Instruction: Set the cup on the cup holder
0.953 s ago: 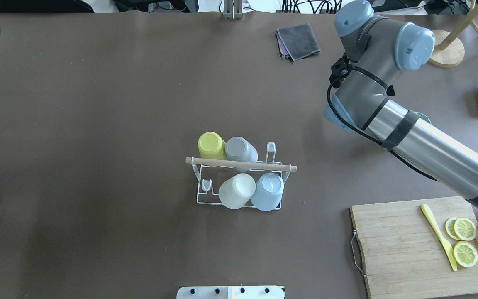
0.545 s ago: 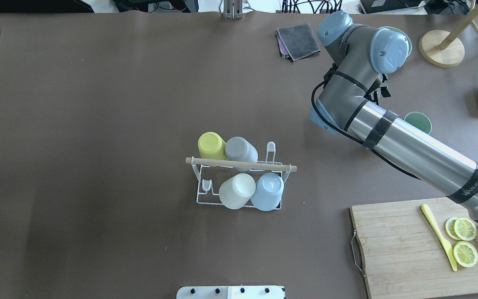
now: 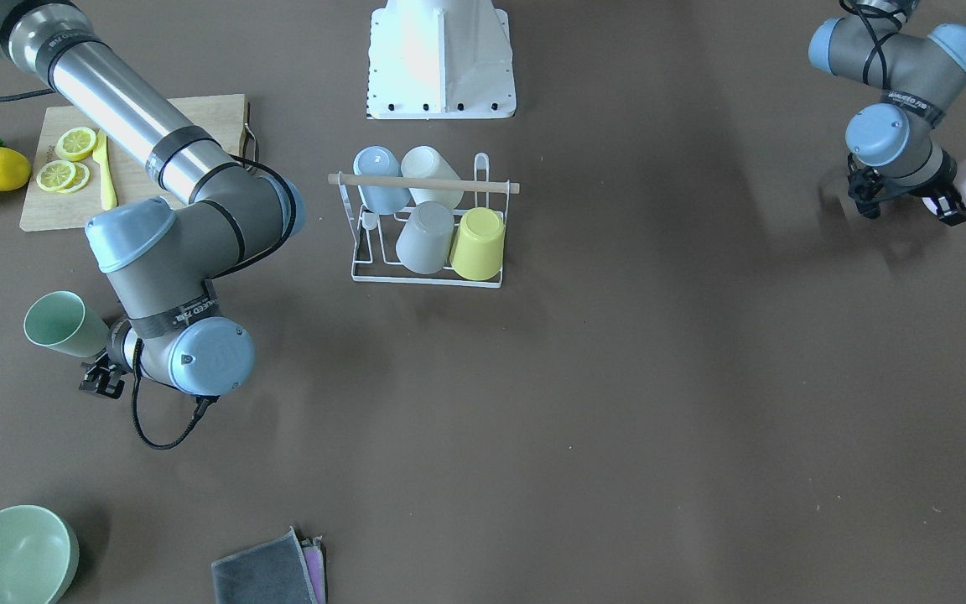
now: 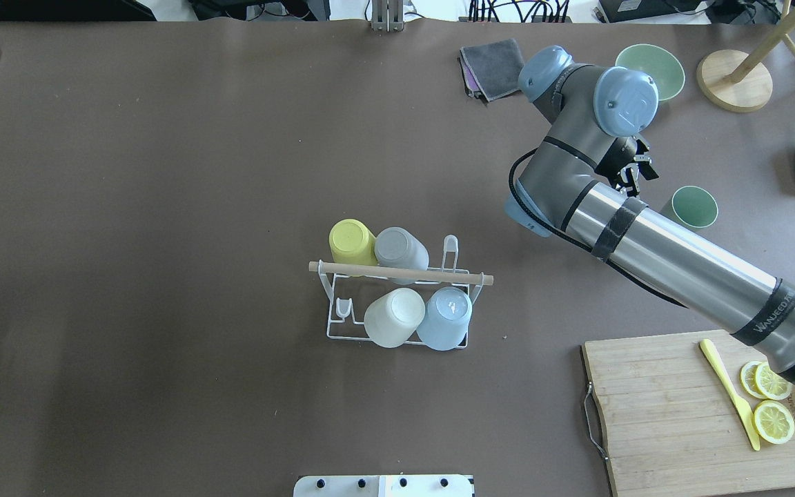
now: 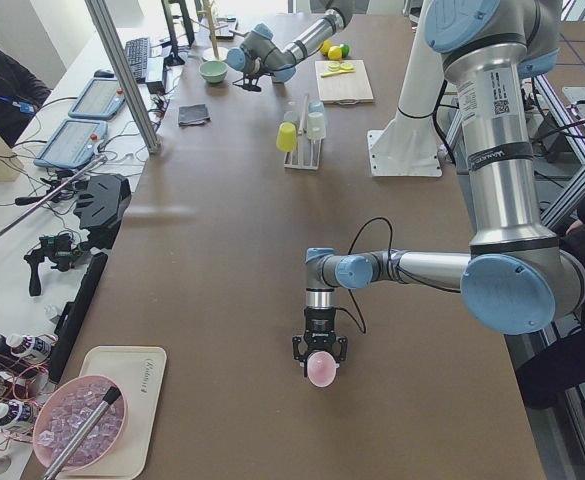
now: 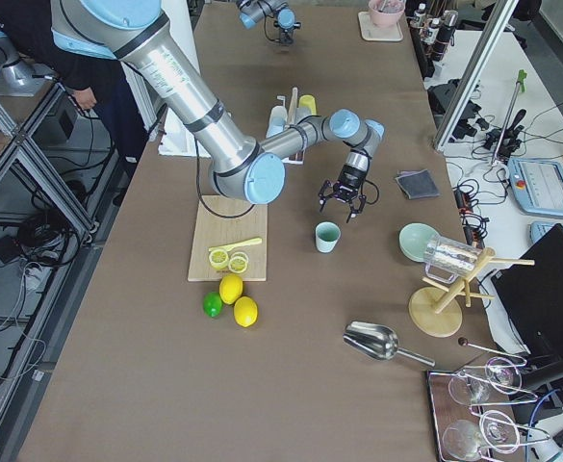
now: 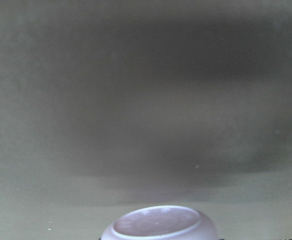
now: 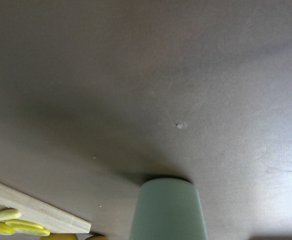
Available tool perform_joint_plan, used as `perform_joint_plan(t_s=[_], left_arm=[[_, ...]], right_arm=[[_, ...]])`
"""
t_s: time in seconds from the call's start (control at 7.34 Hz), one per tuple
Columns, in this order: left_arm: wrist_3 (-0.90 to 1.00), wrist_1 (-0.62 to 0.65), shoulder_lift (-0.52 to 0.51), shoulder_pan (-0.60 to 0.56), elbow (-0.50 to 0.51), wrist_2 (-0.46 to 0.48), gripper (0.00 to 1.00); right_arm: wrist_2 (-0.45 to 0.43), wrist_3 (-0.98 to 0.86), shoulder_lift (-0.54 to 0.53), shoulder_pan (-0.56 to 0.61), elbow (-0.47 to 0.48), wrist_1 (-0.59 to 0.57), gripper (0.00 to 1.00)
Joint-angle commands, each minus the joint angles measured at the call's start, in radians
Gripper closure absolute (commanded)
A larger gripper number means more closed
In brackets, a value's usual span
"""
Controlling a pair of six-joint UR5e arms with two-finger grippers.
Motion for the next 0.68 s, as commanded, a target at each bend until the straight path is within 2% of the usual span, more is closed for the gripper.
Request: perform_joint_plan(t_s=[0.0,0.14,0.54], left_arm=[[0.073,0.000,0.002,-0.064,-0.033,-0.009,0.76],[0.110,0.000,-0.004,-0.107,-0.061,-0.012,0.76],[0.094,0.001,-0.024,-0.120,-0.146,-0.012,0.75]], right_arm=[[-0.052,-0.002,0.003,-0.025,-0.023,-0.019,0.00],[-0.077,-0.002,0.006,-0.031,-0.049,-0.022,0.00],[-0.083,-0.001,0.020,-0.044,-0.095,-0.025,0.01]])
